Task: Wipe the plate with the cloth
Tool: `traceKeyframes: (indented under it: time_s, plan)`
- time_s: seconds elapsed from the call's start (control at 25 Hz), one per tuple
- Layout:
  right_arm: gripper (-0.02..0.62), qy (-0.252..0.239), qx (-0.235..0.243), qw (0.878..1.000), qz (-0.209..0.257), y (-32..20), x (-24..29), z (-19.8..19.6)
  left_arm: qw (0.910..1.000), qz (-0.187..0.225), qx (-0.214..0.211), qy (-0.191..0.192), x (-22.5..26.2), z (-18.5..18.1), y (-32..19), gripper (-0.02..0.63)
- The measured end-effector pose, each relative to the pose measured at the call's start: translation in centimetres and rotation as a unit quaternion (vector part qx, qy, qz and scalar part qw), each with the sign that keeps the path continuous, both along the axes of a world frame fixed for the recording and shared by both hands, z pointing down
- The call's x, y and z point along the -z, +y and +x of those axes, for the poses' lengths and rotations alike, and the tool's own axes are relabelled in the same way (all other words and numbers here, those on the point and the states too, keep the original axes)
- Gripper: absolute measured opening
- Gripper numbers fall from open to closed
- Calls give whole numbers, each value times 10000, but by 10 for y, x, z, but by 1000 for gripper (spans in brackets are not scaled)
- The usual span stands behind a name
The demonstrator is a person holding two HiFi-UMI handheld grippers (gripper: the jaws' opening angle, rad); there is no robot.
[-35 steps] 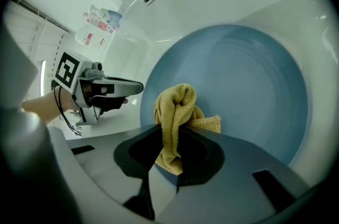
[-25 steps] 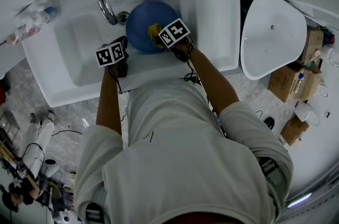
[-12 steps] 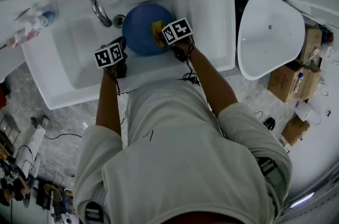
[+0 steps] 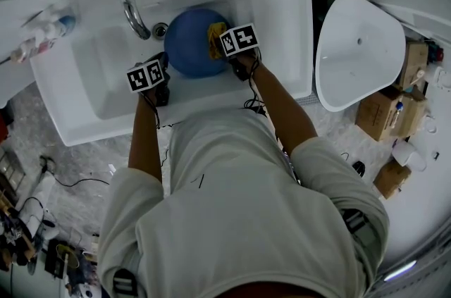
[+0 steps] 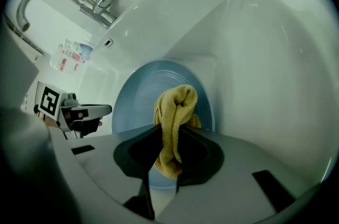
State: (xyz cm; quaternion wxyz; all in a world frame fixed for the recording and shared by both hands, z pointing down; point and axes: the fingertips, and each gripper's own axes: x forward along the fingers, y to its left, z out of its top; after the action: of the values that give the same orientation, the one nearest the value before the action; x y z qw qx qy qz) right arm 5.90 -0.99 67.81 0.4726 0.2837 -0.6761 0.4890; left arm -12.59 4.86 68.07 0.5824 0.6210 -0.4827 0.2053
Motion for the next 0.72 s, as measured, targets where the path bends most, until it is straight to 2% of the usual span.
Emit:
traceKeyframes:
  time_s: [0.48,0.72]
  plan:
    - [74,-78,-282,9993,242,-36,0,-17,9996,-48,-168,237,-5,6,-1,29]
    - [74,-328,-679,9970,195,-50,-1,-39,9988,-56,-411,258,-5,12,1,29]
